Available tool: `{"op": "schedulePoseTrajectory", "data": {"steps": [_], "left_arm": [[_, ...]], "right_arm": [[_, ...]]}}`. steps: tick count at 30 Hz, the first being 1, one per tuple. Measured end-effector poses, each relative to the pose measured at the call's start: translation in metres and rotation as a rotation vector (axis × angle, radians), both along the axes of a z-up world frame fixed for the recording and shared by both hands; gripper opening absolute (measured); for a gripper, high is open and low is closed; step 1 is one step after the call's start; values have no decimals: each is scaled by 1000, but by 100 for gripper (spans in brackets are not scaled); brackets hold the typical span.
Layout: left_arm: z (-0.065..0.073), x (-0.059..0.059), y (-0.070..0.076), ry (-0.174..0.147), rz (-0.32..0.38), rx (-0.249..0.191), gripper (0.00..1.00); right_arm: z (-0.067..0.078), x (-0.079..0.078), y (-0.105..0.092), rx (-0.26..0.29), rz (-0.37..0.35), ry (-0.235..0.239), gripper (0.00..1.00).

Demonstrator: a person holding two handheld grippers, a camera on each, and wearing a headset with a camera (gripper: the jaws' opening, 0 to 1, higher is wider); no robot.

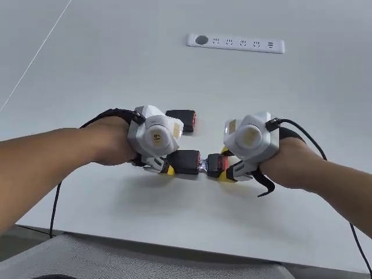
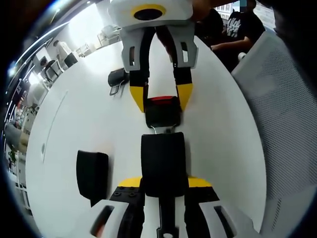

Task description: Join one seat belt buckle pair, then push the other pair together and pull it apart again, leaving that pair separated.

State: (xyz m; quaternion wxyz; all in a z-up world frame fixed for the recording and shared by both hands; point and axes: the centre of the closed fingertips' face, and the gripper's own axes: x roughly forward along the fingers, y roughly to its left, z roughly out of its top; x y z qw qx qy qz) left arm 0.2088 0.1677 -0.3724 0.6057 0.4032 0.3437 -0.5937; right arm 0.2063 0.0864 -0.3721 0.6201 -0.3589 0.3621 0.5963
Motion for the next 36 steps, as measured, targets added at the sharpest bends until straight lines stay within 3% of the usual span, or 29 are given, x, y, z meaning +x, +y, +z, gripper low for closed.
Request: {"op": "schedulePoseTrajectory", "data": {"steps": [10,22,25,26,28,36], "left_arm": [[1,-1,-1,0,-2,4,31],[1,-1,0,-4,0,-5,30],[1,-1,1,-1,-2,-2,30],[0,-3,3,18,12,12,30],[0,-1,0,6,-4,18,30],[-2,2,2,8,2,23,30]], "right_arm": [[0,-1,4,-21,-4,-10,31],[0,-2,9,-4,-12,-6,31],[0,-2,12,-1,-25,-1,31],[1,-2,15,4,-30,2,31],[0,-3,13,-27,-30,-2,31],[1,-2,12,-22,-41,-7,31]]}}
